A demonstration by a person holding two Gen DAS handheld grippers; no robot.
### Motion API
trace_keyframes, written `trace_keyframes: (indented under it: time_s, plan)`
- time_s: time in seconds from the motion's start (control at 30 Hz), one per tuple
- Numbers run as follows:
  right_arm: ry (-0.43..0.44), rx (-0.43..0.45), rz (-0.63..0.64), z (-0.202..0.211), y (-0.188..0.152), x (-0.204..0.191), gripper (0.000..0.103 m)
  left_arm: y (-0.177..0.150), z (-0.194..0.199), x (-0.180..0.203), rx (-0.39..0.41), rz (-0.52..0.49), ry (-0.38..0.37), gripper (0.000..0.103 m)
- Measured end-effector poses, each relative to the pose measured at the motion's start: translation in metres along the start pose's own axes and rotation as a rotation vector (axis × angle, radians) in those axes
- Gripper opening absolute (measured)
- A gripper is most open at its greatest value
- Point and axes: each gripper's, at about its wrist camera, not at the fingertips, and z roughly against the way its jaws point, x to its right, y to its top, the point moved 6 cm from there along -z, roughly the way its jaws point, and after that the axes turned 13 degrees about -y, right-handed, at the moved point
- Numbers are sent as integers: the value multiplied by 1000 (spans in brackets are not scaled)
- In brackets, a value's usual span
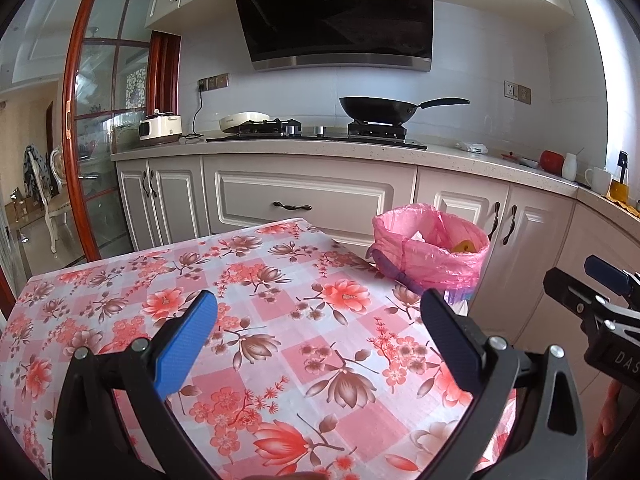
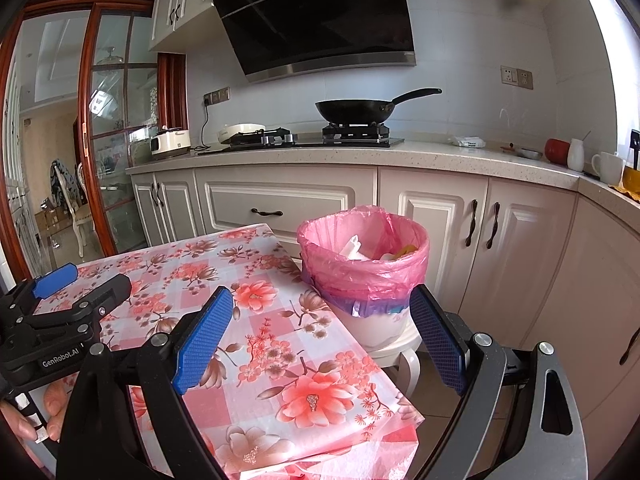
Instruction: Collect trash
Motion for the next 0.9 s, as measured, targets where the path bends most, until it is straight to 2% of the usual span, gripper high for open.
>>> trace_keyframes:
  time_s: [0.63,0.9]
  plan:
    - [-3,14,-6,3,-2,-1,85,0,-2,4,14,-11,-22,98]
    - [-2,18,-7,4,-3,-1,85,4,0,6,55,-20,-21,98]
